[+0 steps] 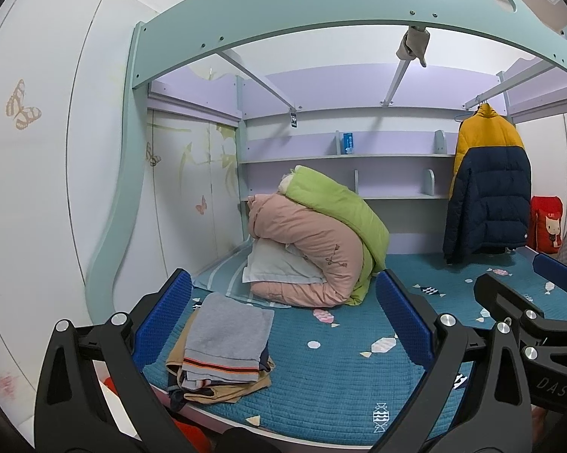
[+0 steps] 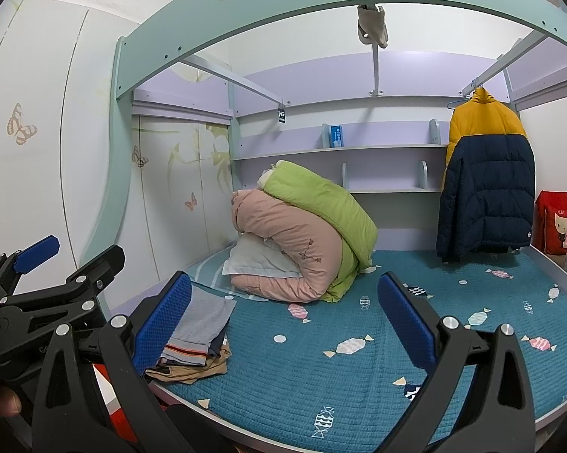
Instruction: Fold large clothes
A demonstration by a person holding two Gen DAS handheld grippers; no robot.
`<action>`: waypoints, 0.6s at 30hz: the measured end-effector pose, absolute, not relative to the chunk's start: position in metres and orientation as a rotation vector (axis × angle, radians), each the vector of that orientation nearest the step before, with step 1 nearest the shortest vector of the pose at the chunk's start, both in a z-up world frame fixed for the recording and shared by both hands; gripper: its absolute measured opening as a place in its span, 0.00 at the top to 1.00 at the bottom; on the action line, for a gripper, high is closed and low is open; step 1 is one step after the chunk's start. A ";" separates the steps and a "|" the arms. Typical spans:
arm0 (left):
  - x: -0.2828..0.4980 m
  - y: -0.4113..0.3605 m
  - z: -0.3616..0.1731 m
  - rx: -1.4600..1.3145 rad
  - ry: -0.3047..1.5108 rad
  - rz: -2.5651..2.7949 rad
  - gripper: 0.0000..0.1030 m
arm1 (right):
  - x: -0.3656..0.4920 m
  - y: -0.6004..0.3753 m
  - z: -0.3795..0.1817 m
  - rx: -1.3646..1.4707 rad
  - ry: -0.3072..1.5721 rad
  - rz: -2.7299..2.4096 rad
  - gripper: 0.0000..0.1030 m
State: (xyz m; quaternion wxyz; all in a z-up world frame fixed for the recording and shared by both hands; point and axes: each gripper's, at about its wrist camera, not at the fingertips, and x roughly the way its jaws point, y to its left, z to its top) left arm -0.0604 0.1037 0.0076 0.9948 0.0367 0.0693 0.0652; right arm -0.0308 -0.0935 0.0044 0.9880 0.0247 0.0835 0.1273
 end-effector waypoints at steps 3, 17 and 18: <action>-0.061 0.103 0.008 0.073 0.140 0.129 0.05 | -0.031 -0.091 0.005 0.047 0.167 0.252 0.07; -0.062 0.103 0.007 0.074 0.139 0.132 0.05 | -0.030 -0.090 0.005 0.050 0.170 0.254 0.07; -0.062 0.104 0.007 0.074 0.138 0.132 0.05 | -0.030 -0.090 0.005 0.049 0.169 0.254 0.07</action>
